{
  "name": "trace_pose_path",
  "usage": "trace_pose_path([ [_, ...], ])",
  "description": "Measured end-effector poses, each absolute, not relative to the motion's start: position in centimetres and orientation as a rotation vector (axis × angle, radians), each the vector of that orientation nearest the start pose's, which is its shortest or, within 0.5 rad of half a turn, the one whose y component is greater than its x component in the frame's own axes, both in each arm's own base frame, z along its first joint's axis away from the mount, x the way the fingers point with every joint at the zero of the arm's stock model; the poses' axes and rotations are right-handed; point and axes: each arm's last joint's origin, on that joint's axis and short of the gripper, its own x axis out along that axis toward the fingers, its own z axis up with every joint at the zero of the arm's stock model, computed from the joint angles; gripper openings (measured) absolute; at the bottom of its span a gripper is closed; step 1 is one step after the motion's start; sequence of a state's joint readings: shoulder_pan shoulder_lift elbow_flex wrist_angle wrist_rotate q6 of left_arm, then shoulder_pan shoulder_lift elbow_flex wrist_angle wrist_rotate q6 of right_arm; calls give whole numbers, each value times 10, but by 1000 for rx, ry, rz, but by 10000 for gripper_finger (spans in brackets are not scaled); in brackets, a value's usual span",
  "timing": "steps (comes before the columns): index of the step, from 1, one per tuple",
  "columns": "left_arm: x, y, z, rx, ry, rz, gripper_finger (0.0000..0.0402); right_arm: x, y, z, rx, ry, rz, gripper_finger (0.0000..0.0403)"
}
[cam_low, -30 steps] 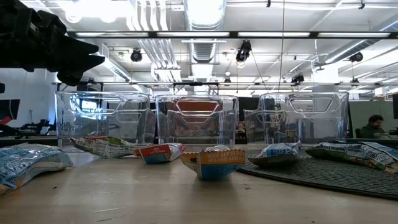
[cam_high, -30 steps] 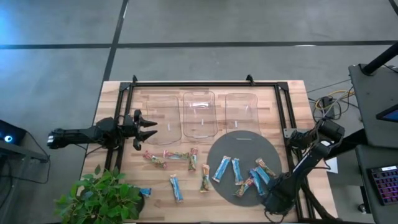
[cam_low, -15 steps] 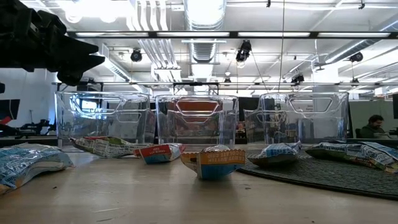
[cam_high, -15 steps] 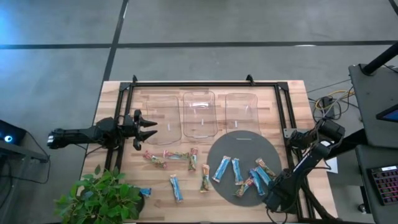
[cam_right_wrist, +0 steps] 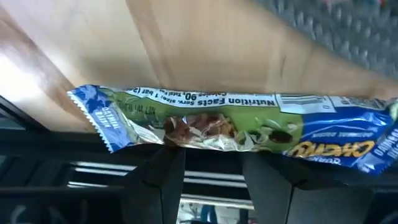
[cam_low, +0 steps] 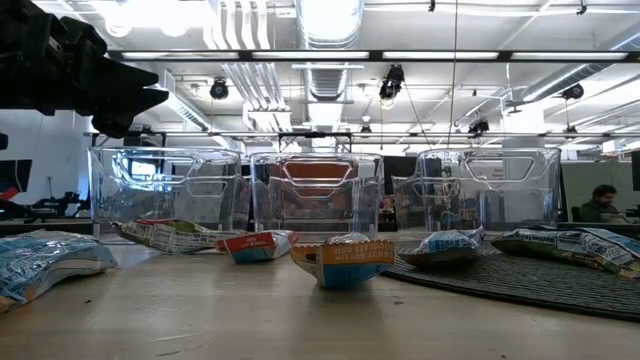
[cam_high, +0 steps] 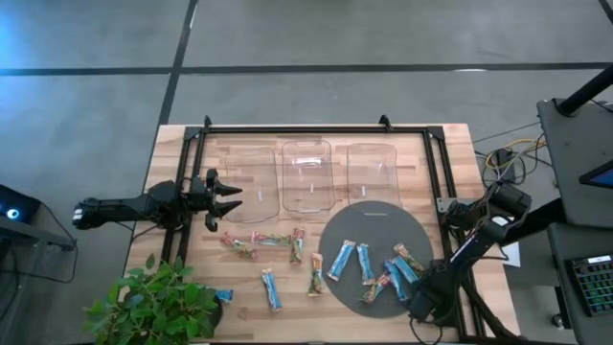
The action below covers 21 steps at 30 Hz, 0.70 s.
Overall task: Pick and place Granola Bars by type
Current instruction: Put the blue snack bar into the right transparent bin
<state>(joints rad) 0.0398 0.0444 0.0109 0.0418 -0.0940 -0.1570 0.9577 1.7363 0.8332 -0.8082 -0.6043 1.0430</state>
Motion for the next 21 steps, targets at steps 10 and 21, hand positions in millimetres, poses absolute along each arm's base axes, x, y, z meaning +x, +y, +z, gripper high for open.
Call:
trace_pose_path([
  [10,100,7,167,-157,-14,132,168,154,217,133,283,1914,-34,137],
  [21,100,7,167,-157,-12,132,168,152,212,200,180,1636,-165,159],
])
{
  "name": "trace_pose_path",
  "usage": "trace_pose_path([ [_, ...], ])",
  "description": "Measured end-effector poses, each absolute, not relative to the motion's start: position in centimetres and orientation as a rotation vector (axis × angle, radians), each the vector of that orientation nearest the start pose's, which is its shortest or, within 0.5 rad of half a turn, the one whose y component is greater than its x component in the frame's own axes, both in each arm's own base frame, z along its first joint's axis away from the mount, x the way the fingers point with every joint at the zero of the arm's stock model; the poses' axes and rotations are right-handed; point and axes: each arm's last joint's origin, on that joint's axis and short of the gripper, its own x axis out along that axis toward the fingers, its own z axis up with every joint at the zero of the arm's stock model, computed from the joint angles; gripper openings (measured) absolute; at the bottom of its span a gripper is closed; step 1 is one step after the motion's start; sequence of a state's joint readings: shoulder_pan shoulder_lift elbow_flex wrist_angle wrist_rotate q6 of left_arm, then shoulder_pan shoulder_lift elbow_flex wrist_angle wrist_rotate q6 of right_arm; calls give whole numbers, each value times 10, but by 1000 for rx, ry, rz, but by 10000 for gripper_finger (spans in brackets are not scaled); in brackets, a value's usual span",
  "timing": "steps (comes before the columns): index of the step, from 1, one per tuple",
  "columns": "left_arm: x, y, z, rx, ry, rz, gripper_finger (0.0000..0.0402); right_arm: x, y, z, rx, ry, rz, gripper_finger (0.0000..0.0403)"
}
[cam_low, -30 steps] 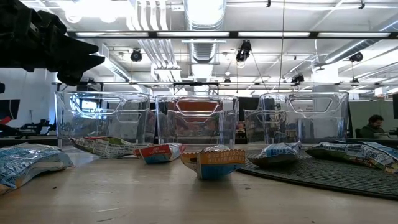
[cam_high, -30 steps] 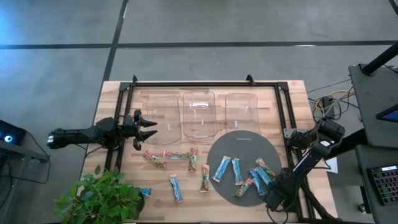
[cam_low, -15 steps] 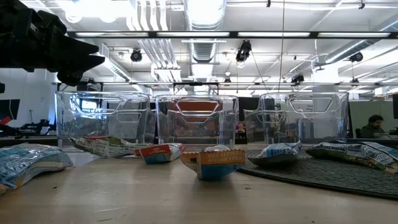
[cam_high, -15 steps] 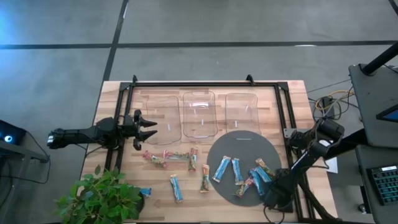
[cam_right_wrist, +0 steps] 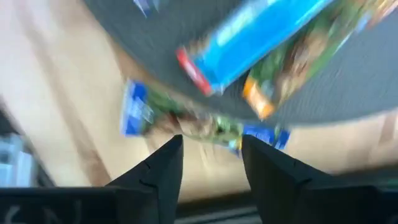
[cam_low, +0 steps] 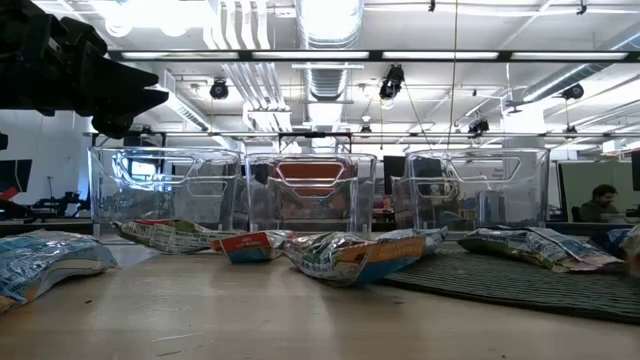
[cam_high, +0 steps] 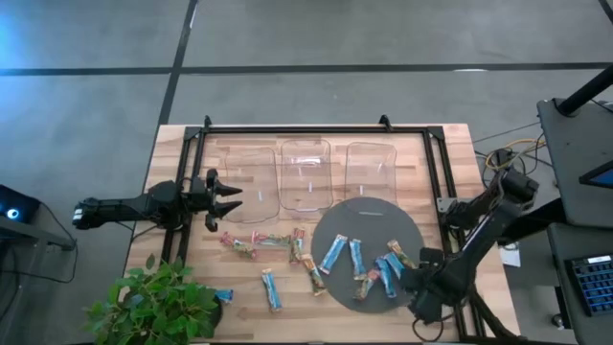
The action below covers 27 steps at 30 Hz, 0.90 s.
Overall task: Pick and place Granola Bars by type
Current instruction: Put the blue snack bar into the right transparent bin
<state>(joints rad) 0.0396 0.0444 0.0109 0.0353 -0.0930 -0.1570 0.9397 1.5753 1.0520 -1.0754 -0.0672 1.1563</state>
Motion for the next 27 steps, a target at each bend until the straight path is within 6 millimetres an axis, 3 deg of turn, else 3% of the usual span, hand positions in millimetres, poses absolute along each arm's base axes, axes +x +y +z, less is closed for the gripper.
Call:
trace_pose_path([
  [3,100,7,167,-157,-12,132,168,149,207,212,136,1582,-120,175],
  [7,100,7,167,-157,-11,132,168,143,205,208,6,1624,24,203],
  [12,100,7,167,-157,-10,133,168,142,210,195,-218,1673,238,241],
  [17,100,7,167,-157,-9,133,168,145,213,179,-369,1694,318,273],
  [27,99,7,167,-157,-7,133,168,144,215,153,-452,1802,374,279],
])
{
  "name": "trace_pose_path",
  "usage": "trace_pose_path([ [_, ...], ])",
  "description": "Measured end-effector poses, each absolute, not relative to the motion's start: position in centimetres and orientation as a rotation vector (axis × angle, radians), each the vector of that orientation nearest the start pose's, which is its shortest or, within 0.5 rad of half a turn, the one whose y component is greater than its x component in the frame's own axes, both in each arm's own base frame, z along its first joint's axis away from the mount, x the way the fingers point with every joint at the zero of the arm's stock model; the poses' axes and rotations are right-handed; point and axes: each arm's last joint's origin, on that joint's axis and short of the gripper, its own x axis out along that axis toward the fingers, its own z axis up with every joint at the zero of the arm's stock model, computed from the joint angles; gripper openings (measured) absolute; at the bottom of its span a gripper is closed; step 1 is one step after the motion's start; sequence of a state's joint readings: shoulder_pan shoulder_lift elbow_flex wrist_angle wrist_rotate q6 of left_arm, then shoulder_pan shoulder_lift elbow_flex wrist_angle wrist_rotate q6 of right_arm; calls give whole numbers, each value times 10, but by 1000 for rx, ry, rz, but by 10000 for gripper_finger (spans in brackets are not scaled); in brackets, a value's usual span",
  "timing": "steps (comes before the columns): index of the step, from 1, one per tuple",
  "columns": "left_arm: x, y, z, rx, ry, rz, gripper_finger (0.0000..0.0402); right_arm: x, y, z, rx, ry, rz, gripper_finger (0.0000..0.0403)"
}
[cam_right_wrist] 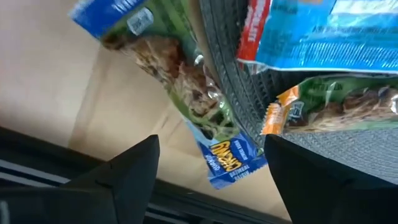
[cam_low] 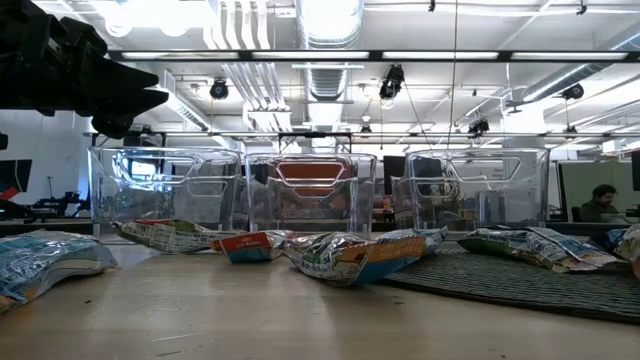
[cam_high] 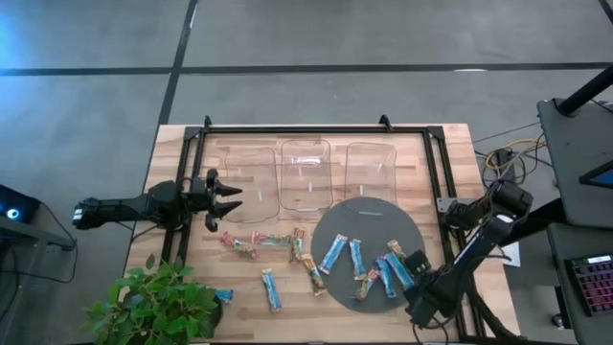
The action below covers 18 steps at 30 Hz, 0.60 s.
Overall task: Pick and place Granola Bars by type
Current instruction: Put the blue snack bar into the right transparent bin
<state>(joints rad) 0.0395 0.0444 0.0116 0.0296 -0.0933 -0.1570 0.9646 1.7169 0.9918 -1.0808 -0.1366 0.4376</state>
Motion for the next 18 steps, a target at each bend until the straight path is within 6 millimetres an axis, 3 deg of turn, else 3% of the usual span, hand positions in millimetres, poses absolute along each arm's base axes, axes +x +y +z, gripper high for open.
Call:
trace_pose_path([
  [18,99,7,167,-157,-7,133,168,143,214,137,-365,1744,415,242],
])
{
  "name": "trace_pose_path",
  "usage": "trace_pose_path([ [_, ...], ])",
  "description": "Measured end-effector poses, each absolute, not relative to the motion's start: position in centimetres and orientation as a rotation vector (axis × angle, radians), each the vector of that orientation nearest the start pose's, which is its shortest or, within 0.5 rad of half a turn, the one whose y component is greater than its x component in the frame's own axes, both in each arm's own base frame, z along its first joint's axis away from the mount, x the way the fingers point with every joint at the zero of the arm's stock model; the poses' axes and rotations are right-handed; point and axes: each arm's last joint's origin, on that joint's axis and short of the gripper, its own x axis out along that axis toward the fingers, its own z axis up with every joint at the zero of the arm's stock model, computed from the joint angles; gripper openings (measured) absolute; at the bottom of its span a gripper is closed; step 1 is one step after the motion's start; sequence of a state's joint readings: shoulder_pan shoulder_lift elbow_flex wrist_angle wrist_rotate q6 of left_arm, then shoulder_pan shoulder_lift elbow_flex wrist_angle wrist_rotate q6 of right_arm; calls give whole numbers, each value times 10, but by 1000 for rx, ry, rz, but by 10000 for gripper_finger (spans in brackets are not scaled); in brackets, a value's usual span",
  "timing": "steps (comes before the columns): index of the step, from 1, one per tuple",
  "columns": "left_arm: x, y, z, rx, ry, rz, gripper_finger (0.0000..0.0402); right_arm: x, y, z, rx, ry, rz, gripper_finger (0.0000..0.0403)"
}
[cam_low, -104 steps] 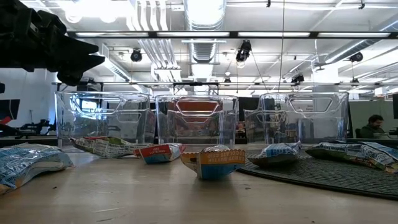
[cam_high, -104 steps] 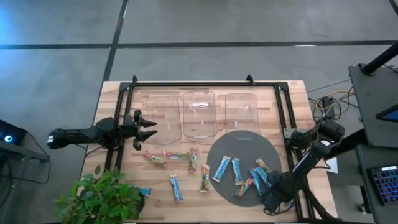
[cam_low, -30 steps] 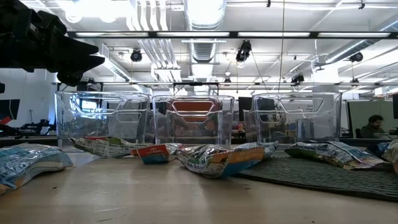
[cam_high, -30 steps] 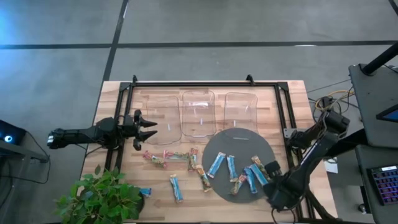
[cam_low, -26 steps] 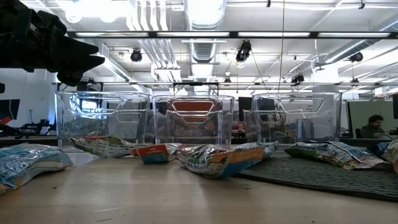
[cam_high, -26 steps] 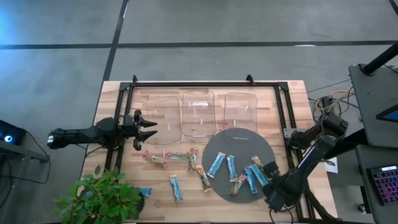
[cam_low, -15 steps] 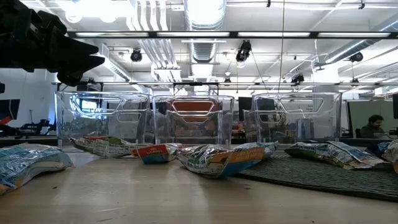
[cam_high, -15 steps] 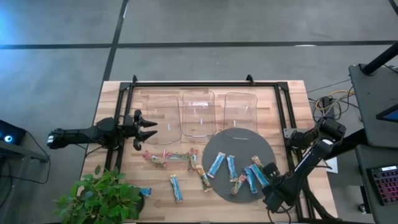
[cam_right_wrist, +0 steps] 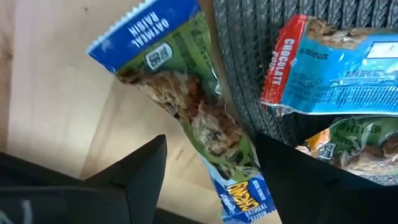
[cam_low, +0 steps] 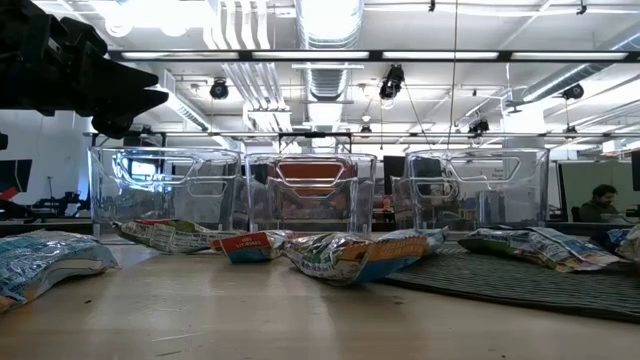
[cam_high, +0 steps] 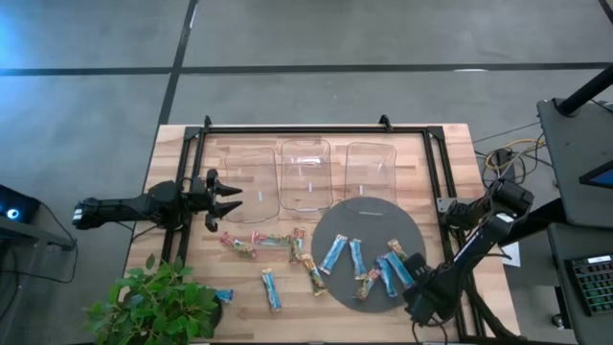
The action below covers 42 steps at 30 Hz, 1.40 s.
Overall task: Pick and place Granola Bars by type
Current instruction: Put the blue snack bar into the right transparent bin
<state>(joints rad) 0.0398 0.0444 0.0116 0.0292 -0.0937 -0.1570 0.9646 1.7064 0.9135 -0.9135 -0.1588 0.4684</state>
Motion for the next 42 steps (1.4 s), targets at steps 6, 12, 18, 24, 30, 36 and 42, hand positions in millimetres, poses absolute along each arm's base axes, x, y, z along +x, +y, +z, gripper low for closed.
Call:
trace_pose_path([
  [6,99,7,167,-157,-7,133,168,142,212,136,-334,1762,355,222],
  [12,99,7,167,-157,-7,133,168,141,211,135,-299,1770,295,172],
  [18,99,7,167,-157,-7,133,168,139,209,135,-305,1804,283,114],
  [24,99,7,167,-157,-7,134,168,137,211,146,-228,1908,300,74],
  [30,100,7,167,-157,-7,134,168,141,215,180,-41,1851,217,64],
  [36,100,7,167,-157,-7,134,168,152,197,227,309,1531,-148,63],
  [42,100,7,167,-157,-7,134,168,158,132,273,928,789,-691,63],
])
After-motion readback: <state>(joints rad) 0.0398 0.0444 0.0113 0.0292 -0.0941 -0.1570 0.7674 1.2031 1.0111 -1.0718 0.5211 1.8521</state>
